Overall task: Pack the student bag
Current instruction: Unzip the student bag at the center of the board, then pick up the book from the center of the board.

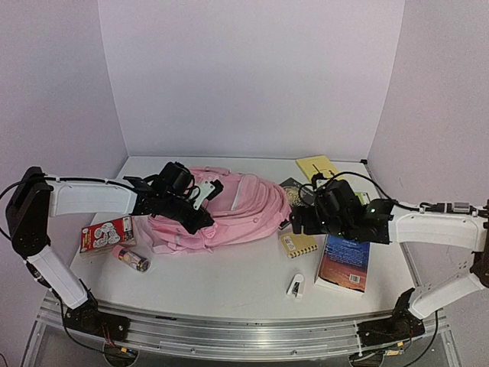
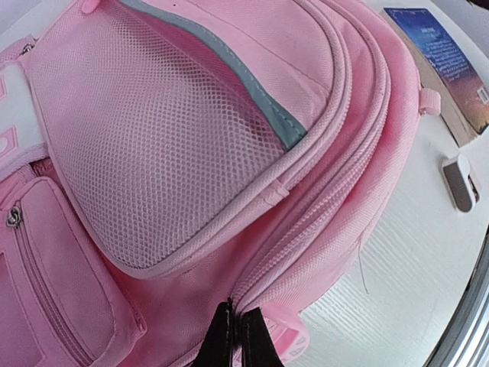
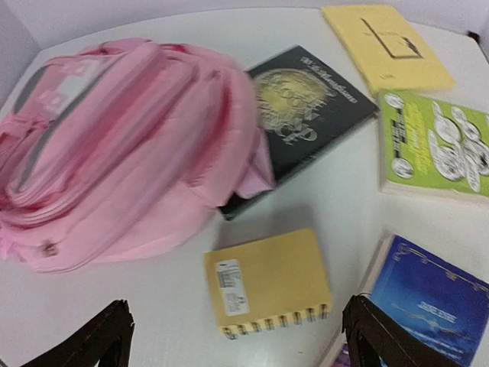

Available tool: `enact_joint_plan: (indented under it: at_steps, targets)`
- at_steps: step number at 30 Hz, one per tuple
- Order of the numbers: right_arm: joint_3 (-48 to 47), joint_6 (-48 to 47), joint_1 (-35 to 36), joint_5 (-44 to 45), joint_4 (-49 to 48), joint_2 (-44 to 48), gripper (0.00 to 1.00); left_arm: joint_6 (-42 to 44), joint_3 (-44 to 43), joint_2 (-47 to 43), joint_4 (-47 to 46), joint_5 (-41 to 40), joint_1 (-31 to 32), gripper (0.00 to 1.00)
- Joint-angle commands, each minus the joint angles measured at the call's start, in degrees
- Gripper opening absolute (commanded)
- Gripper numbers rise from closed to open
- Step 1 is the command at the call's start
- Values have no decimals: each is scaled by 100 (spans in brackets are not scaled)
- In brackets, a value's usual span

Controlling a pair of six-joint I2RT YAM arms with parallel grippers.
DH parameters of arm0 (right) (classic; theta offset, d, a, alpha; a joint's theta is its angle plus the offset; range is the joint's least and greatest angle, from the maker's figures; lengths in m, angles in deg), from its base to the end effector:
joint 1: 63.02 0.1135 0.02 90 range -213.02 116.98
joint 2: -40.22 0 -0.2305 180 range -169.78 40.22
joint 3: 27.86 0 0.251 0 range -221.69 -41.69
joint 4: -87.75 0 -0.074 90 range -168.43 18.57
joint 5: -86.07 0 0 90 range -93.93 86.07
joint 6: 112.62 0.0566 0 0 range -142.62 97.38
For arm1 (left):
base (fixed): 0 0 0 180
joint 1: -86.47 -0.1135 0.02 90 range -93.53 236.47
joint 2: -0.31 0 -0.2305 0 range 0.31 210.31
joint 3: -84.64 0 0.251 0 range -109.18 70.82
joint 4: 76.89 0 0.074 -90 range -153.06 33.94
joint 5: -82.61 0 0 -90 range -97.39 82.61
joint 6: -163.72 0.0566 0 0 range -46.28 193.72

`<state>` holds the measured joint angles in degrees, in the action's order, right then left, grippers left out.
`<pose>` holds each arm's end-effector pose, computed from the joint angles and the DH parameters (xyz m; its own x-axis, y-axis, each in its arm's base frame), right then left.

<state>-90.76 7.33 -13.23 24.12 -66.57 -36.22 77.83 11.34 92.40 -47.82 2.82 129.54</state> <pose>0.2179 0.2165 0.2004 -0.5728 0.0050 -0.8197 -0.1764 0.9758 0.1291 0.2511 -0.2484 0.1668 -0.4859 0.5508 -0.6786 0.7958 0.5998 -0.0830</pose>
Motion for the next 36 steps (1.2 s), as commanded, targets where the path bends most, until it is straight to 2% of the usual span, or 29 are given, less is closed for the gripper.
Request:
enact_joint_plan:
  at_steps: [1, 5, 8, 10, 13, 16, 19, 22, 27, 30, 36]
  targets:
    - [-118, 784, -805, -107, 1649, 459, 93, 484, -105, -367, 19, 130, 8, 19]
    - [-94, 795, -1102, 62, 2393, 900, 93, 202, -418, -545, -131, 337, 52, 74]
    - [36, 982, -1425, -84, 2787, 1322, 93, -312, -1078, -539, 33, 198, 245, 98]
    - [141, 1123, -1675, -229, 3022, 1545, 93, -947, -1608, -462, 65, -213, 521, 100]
    - [361, 1401, -2208, -707, 3350, 1807, 93, -1816, -2313, 24, -249, 362, 757, 100]
    - [624, 1556, -2804, -1349, 3404, 1935, 93, -2521, -2991, 954, -292, 636, 1095, 100]
    - [927, 1655, -3332, -1868, 3405, 2032, 93, -2671, -4156, 2212, 169, 448, 1612, 99]
    - [1189, 1642, -3600, -2093, 3408, 2223, 93, -2987, -5067, 3186, 578, 518, 1862, 100]
    - [1671, 1616, -3806, -2291, 3346, 2512, 93, -3569, -5888, 4314, 770, 885, 2058, 94]
    - [1976, 1705, -3843, -2429, 3211, 2686, 93, -3704, -6057, 4706, 638, 1166, 2178, 93]
    - [2345, 1939, -3927, -2578, 2843, 2791, 93, -3935, -6632, 5294, 791, 1065, 2247, 88]
